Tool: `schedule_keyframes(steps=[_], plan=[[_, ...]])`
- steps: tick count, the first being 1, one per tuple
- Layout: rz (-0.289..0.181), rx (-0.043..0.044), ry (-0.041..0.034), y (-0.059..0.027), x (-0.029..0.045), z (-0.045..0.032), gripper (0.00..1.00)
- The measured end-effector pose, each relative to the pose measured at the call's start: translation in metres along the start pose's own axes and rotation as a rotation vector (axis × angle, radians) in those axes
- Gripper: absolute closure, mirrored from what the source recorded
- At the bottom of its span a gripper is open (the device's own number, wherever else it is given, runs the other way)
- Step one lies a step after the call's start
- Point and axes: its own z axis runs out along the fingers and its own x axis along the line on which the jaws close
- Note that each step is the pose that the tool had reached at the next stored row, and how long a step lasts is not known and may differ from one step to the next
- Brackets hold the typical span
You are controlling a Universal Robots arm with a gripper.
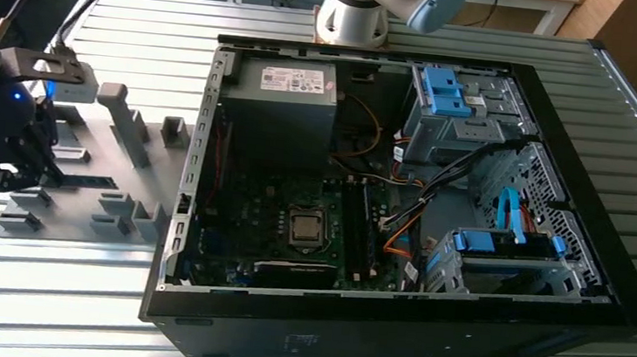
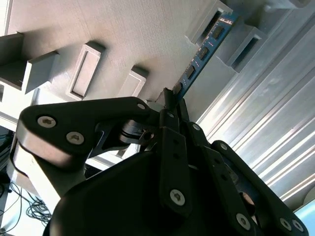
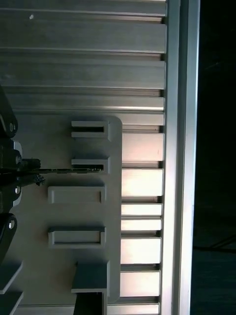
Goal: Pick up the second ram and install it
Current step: 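Pick up the second ram and move it above second insertion slot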
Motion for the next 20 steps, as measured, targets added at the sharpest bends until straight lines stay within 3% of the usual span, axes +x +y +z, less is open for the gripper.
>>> schedule_keyframes(steps=[20], plan=[[0.000,0.0003,-0.0003,0.0004,-0.0012,-0.0194,0.86]])
